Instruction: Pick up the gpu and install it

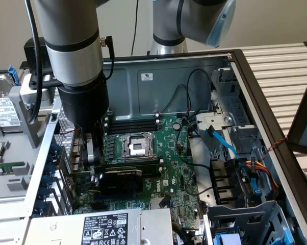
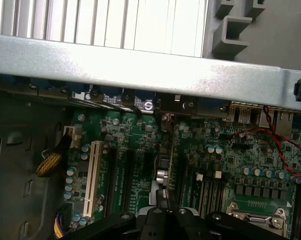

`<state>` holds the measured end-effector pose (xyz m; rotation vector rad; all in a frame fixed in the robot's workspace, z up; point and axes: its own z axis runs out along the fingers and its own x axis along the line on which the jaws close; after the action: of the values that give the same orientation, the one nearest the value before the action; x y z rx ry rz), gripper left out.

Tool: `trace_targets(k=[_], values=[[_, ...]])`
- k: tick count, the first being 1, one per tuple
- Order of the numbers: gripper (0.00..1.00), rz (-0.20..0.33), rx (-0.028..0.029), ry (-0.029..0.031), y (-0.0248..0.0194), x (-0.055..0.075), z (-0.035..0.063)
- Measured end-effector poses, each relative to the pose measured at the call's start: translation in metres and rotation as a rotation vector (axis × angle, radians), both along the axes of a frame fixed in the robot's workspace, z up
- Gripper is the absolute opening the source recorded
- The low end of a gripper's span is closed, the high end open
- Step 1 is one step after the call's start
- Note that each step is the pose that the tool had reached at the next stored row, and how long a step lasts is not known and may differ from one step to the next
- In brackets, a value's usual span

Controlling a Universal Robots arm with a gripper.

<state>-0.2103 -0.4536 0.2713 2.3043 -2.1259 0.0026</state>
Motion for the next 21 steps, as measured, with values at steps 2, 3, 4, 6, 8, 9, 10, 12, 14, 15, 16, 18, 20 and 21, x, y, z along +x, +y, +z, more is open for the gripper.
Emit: trace_targets(k=[2, 3, 4, 6, 8, 9, 10, 12, 14, 15, 16, 18, 20, 21], values=[[0.11, 0.0, 0.0006, 0.0, 0.0, 0.0, 0.0], [0.11, 0.0, 0.0009, 0.0, 0.0, 0.0, 0.0], [0.11, 0.0, 0.0013, 0.0, 0.0001, 0.0, 0.0], [0.11, 0.0, 0.0024, 0.0, 0.0001, 0.0, 0.0], [0.11, 0.0, 0.0033, 0.0, 0.0001, 0.0, 0.0], [0.11, 0.0, 0.0037, -0.0001, 0.0, -0.0001, 0.0], [0.11, 0.0, 0.004, 0.0, 0.0, -0.0003, 0.0], [0.11, 0.0, 0.0048, 0.0, 0.0, -0.0007, 0.0], [0.11, 0.0, 0.0056, 0.0, 0.0, -0.001, -0.0001], [0.11, 0.0, 0.0059, 0.0001, 0.0, -0.001, -0.0002], [0.11, 0.0, 0.0062, 0.0, 0.0, -0.0011, -0.0003], [0.11, 0.0, 0.0067, 0.0, 0.0, -0.0012, -0.0005], [0.11, 0.0, 0.0069, 0.0001, 0.0, -0.0012, -0.0006], [0.11, 0.0, 0.0071, 0.0001, 0.0, -0.0012, -0.0007]])
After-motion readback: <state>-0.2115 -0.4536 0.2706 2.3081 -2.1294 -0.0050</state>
